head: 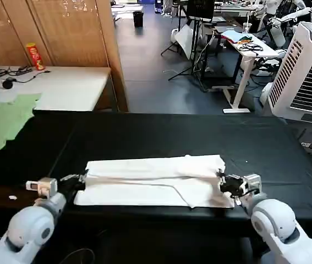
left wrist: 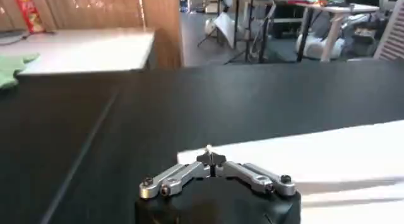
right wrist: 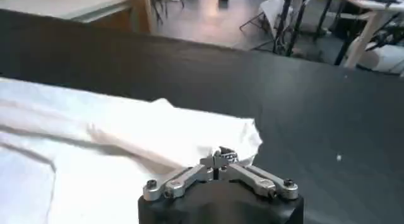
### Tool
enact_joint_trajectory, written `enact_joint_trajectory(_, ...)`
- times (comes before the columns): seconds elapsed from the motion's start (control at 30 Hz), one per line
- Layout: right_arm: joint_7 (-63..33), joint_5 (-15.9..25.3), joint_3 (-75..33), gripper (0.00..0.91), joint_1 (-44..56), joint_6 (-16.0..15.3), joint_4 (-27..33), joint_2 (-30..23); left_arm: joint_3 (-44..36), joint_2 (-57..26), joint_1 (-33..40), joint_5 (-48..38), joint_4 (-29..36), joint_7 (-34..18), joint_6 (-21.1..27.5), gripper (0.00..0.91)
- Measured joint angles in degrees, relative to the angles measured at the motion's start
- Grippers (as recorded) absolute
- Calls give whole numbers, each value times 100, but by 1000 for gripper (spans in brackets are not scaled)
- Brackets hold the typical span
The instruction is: Fold and organize the clothes.
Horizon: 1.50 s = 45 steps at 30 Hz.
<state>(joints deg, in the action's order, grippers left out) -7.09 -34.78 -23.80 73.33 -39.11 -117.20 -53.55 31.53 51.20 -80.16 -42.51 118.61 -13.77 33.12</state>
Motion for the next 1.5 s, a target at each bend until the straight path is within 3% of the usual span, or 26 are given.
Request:
enact_joint_trajectory(0.03,0,-1,-12,20,22,-9,-16,0,8,23,-34,19,-5,-5,2,88)
enact_joint_trajectory(0.07,-1,-4,-29,88,46,-23,-37,0,13,40,-64,32,-11,-9,12,878)
enact_joint_trajectory(0.1,-3,-12,-54,146,70,-43,-58,0,17,55,-92,48,-11,-14,29,878)
enact_joint_trajectory(0.13,-4,-23,-83,351,103,-70,-93,0,22,66,-123,80,-5,-20,60,878)
enact_joint_trajectory(0.17,-7,-34,-117,878,141,-102,-128,2,25,73,-154,121,10,-21,97,878)
enact_joint_trajectory(0.47,-173,-475,-589,878,479,-304,-603,5,200,62,-448,268,252,-47,366,878)
enact_joint_trajectory(0.6,-399,-366,-701,878,347,124,-558,-137,378,-74,-595,17,381,-13,393,878)
enact_joint_trajectory(0.73,-392,-74,-588,878,5,368,-234,-355,478,-10,-420,-250,334,-81,394,878)
enact_joint_trajectory(1.1,-361,367,-102,878,-1045,497,1003,-966,-2,645,978,-251,-766,-18,391,878)
enact_joint_trajectory(1.43,-349,544,-35,878,-1433,587,1822,-1365,-272,948,1526,-201,-1530,42,320,878)
enact_joint_trajectory(1.5,-339,573,-33,819,-1451,586,1900,-1413,-278,1006,1584,-188,-1645,-11,308,878)
